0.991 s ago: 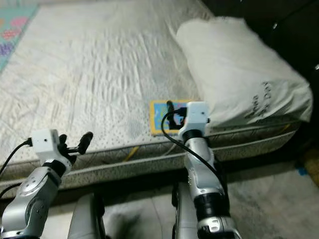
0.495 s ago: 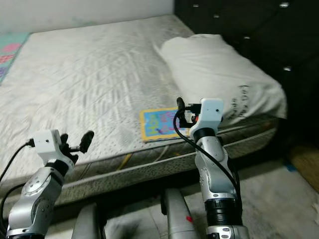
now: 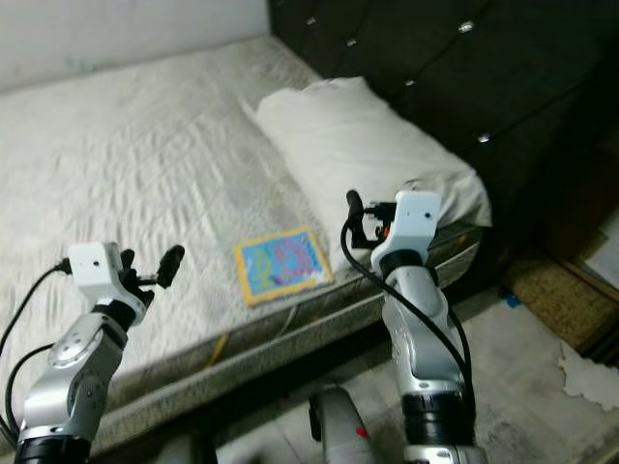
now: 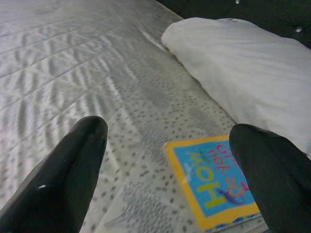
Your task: Clean up the room
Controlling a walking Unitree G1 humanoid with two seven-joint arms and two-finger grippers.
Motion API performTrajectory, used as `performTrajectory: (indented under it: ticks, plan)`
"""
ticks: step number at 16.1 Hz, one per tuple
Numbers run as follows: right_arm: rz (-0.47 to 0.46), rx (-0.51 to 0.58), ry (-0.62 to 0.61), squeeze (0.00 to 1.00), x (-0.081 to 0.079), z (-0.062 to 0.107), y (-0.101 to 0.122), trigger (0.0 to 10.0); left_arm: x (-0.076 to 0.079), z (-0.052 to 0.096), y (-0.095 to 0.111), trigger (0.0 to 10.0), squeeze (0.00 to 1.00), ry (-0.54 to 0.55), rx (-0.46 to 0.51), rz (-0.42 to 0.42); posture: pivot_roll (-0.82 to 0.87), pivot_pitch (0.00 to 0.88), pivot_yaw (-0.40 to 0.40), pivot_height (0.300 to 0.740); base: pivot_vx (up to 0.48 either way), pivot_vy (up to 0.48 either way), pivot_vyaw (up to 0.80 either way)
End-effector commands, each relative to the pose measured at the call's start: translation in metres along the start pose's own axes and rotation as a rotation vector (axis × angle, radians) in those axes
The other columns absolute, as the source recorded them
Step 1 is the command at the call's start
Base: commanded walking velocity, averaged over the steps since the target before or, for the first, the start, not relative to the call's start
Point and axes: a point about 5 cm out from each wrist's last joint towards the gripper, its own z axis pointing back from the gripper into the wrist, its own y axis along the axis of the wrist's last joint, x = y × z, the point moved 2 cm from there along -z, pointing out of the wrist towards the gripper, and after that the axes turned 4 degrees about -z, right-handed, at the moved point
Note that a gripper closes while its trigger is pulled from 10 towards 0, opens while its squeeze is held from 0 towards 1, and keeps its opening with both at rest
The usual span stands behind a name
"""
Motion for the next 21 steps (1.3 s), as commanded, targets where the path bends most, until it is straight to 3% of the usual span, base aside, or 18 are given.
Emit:
performTrajectory:
  ticks: [1,8,13,15,21]
  plan:
    - [-0.004,0.018,0.016,0.00,-0.003,0.000,0.006,10.0,-0.004,-0.001,0.003,10.0,0.00,0.009,0.011,-0.018,-0.18,0.000,0.060,0.668,0.000,0.000,-0.44]
    - [0.015,-0.010,0.017,0.00,0.001,0.010,0.000,10.0,-0.015,-0.002,0.004,10.0,0.00,0.093,0.032,-0.097,-0.18,0.000,0.061,0.738,0.000,0.000,-0.44]
    - [0.011,-0.026,0.033,0.00,-0.004,0.013,-0.002,10.0,-0.013,0.001,0.002,10.0,0.00,0.113,0.044,-0.142,-0.18,0.000,0.050,0.740,0.000,0.000,-0.33]
    - [0.008,-0.027,0.038,0.00,-0.005,0.014,-0.002,10.0,-0.013,0.002,0.000,10.0,0.00,0.106,0.043,-0.110,-0.19,0.000,0.050,0.740,0.000,0.000,0.00]
    - [0.047,-0.046,0.032,0.00,-0.005,0.026,-0.009,10.0,-0.013,0.009,-0.004,10.0,0.00,0.074,0.033,-0.125,-0.19,0.000,0.057,0.740,0.000,0.000,0.00]
